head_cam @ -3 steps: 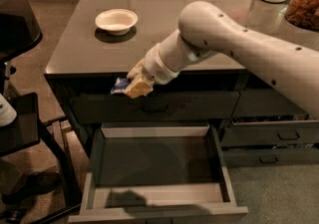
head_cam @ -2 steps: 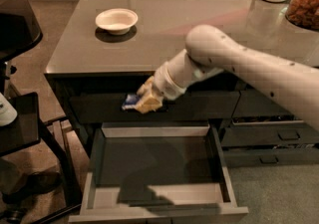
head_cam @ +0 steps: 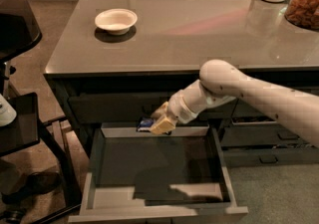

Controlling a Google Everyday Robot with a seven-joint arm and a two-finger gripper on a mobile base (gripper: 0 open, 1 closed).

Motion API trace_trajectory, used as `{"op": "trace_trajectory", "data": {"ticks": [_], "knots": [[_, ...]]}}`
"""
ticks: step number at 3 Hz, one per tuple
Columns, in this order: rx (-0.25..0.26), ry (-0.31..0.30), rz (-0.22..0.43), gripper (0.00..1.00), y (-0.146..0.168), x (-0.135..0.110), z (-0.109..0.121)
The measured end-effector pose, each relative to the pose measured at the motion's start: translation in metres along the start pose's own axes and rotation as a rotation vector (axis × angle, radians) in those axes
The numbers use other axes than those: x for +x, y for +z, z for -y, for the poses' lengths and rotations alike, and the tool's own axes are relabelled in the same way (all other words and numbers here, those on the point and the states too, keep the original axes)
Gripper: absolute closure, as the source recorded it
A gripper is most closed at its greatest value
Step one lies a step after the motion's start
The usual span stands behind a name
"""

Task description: Place rxbar blueberry into middle drawer

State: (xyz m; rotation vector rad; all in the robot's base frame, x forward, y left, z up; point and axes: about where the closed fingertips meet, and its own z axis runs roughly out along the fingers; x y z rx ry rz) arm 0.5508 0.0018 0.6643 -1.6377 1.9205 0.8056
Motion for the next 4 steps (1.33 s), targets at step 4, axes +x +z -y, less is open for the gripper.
{"op": "trace_trajectory", "data": {"ticks": [4], "knots": [[-0.023,0.011,0.013,1.00,0.059,0.072,0.007]]}}
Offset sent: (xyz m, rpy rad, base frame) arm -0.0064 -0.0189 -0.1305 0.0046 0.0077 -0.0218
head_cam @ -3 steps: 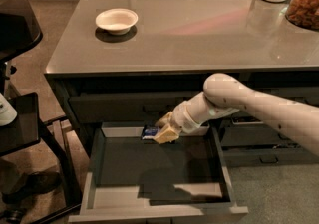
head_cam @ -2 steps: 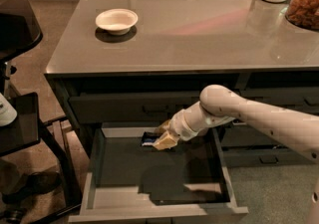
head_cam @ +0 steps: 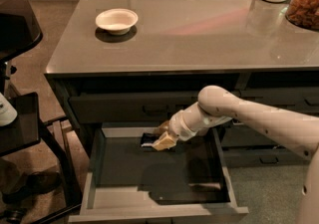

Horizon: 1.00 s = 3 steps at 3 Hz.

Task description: Place rxbar blueberry into middle drawer

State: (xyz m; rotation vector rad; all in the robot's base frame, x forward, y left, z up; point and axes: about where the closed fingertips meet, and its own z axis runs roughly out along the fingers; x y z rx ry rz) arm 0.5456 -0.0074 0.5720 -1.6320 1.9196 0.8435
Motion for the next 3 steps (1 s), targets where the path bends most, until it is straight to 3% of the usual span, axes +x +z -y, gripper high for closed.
{"op": "trace_trajectory", "data": {"ticks": [2,3], "knots": [[-0.018,-0.012,0.013,1.00,0.068,0.077,0.039],[-0.016,-0.003,0.036,1.00,0.088,0.113,0.040]]}}
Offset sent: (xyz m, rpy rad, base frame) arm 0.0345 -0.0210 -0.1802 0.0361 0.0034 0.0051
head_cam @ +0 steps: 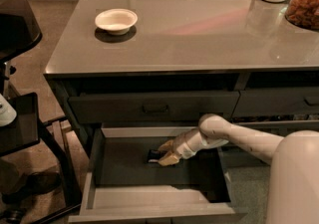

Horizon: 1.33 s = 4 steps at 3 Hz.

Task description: Place rxbar blueberry into middle drawer

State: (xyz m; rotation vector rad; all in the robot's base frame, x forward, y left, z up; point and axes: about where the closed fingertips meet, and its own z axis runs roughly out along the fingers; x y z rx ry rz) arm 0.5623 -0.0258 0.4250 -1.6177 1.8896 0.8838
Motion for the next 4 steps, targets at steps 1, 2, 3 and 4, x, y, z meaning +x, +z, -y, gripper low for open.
{"op": "trace_trajectory", "data": {"ticks": [1,2,3,4], "knots": [[0.006,-0.002,0.016,1.00,0.008,0.028,-0.005],[0.015,-0.021,0.022,0.81,0.011,0.043,-0.008],[0.028,-0.042,0.028,0.58,0.011,0.051,-0.012],[0.041,-0.067,0.032,0.35,0.008,0.051,-0.017]]}}
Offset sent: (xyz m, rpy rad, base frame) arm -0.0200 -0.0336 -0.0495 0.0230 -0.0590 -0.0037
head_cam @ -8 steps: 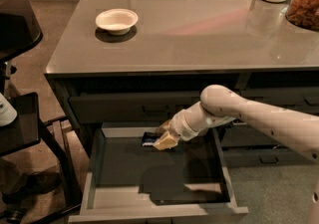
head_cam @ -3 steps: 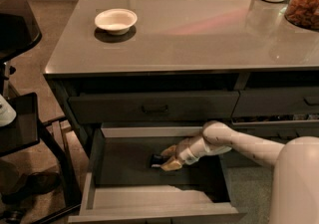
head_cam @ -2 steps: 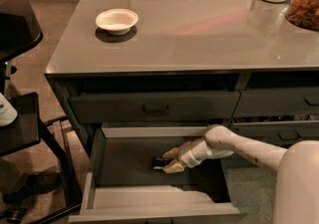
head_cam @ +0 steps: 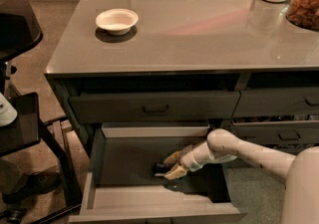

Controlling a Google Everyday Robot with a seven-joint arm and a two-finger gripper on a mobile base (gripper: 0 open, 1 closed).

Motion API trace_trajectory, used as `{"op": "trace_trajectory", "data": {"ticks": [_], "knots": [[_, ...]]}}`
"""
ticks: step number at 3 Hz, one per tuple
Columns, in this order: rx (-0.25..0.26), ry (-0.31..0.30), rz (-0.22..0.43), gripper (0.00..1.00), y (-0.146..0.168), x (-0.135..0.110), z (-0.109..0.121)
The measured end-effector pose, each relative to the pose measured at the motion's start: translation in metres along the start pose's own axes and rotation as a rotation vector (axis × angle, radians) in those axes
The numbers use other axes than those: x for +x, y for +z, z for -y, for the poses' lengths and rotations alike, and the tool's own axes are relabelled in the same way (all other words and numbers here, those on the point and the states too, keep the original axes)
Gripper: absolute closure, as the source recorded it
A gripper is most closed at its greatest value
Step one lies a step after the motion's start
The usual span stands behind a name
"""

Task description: Place rxbar blueberry into middle drawer

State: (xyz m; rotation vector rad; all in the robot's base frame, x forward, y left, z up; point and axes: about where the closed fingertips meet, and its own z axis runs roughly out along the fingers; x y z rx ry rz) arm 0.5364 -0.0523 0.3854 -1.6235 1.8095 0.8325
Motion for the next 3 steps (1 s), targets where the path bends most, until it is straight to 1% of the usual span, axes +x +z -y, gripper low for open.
{"op": "trace_trajectory", "data": {"ticks": [1,2,3], "knots": [[0.006,-0.031,0.001,0.11,-0.003,-0.008,-0.006],[0.015,-0.059,0.005,0.00,-0.010,-0.019,-0.013],[0.015,-0.059,0.005,0.00,-0.010,-0.020,-0.013]]}}
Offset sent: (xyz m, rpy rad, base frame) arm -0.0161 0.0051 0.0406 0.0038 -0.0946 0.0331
